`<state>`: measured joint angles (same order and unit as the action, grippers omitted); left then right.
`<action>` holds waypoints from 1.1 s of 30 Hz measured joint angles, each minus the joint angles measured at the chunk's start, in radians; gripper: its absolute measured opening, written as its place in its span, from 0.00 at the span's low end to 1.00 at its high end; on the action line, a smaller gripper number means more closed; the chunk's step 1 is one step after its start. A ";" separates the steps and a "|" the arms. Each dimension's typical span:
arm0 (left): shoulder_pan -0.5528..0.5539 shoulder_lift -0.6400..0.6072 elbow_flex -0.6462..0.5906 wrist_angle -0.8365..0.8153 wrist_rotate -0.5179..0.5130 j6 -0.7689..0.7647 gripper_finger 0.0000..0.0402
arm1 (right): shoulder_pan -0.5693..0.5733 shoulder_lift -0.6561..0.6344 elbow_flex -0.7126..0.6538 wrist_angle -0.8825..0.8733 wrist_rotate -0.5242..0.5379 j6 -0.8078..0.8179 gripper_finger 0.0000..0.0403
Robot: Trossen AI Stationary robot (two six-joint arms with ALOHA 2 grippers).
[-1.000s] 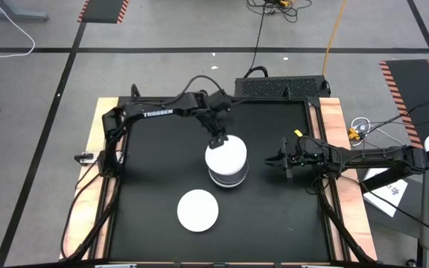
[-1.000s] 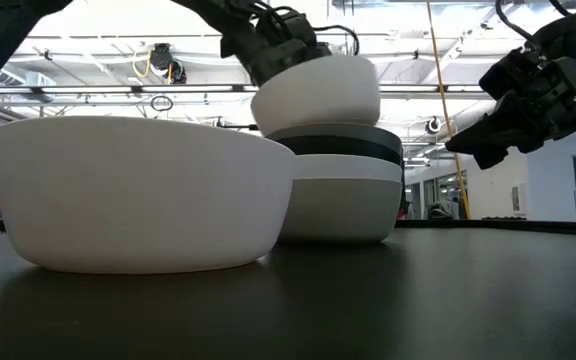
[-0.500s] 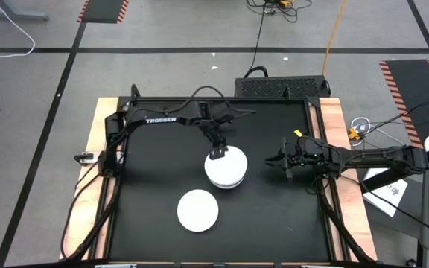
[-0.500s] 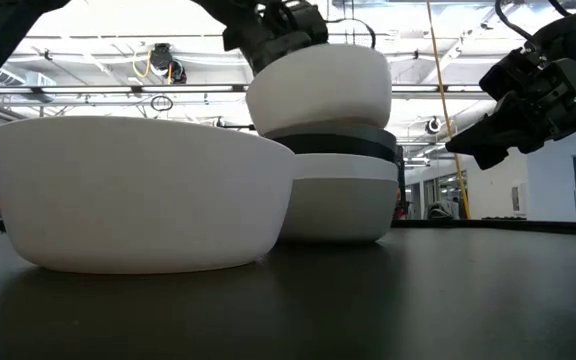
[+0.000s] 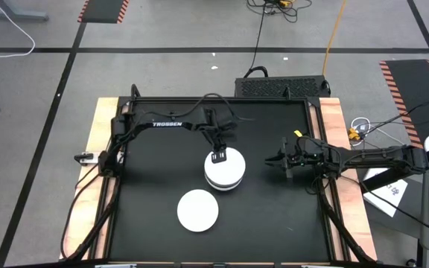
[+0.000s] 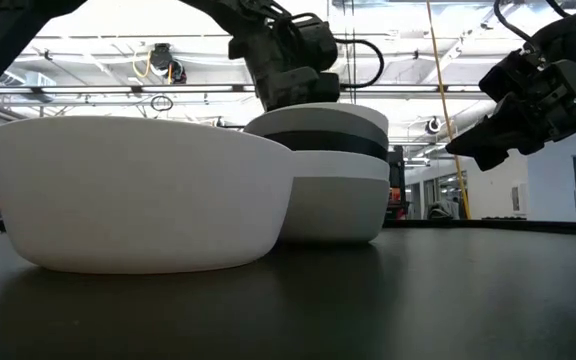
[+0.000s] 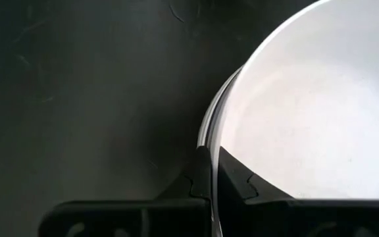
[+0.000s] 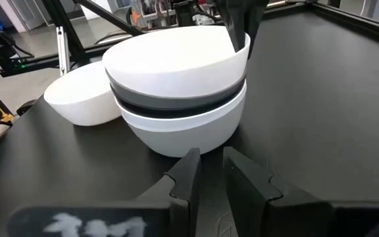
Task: Nest bowls inside each other
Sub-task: Stack the left white bowl on the dark gray bowl
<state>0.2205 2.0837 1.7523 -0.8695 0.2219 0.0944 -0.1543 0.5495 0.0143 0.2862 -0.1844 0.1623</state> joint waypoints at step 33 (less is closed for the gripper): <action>-0.113 -0.001 0.066 -0.153 -0.129 -0.053 0.00 | 0.000 0.001 0.000 0.000 0.000 0.009 0.15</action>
<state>0.1078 2.0830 1.8183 -1.0229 0.0926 0.0410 -0.1543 0.5503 0.0143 0.2859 -0.1844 0.1708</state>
